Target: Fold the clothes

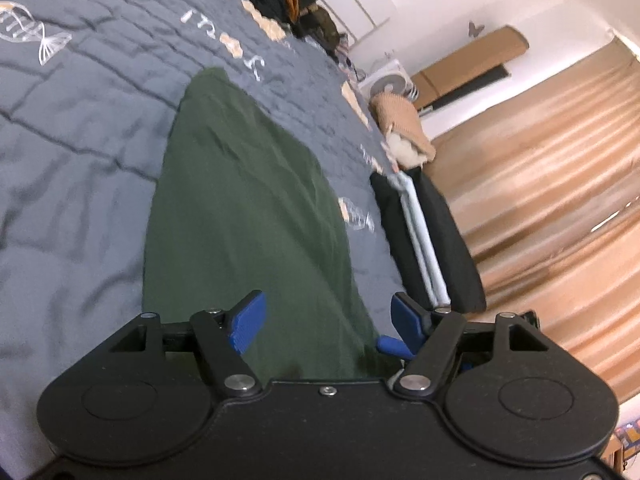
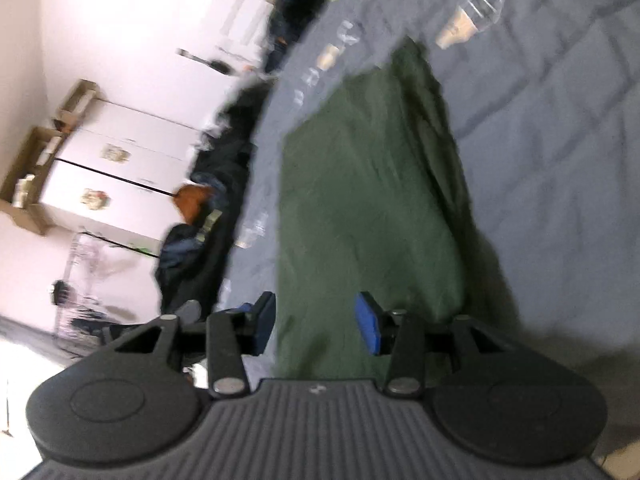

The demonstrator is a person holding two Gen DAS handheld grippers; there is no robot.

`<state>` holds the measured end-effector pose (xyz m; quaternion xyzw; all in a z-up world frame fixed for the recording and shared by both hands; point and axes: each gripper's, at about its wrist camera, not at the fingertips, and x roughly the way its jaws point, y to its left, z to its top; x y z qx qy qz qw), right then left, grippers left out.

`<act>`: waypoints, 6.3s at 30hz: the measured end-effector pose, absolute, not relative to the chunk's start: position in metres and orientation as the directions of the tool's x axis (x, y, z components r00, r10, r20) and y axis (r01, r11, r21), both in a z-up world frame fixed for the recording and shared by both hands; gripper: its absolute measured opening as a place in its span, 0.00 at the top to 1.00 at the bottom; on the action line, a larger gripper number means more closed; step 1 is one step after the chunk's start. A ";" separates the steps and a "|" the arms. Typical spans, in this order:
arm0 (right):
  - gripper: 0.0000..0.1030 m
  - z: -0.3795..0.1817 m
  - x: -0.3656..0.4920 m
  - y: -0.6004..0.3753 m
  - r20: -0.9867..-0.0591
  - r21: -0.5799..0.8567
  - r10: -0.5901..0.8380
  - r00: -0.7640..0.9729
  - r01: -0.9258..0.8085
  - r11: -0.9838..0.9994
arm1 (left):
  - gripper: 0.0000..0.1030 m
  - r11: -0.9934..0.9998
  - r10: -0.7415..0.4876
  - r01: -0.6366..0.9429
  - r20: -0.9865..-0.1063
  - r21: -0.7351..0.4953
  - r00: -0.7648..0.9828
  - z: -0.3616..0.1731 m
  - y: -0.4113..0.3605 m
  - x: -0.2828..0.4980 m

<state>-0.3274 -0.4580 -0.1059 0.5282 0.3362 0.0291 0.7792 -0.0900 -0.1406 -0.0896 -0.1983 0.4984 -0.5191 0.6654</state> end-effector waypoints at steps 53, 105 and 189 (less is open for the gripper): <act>0.53 -0.116 -0.346 -0.442 -0.687 0.640 0.075 0.723 0.553 0.533 | 0.27 0.665 -0.737 0.376 -0.651 -0.646 0.184 -0.120 -0.109 -0.108; 0.45 -0.072 -0.376 -0.335 -0.699 0.359 -0.196 0.687 0.575 0.735 | 0.08 0.692 -0.673 0.611 -0.650 -0.385 0.353 -0.059 -0.096 -0.199; 0.39 0.009 -0.409 -0.375 -0.680 0.378 -0.188 0.709 0.559 0.738 | 0.04 0.691 -0.603 0.706 -0.661 -0.155 0.446 0.036 -0.099 -0.280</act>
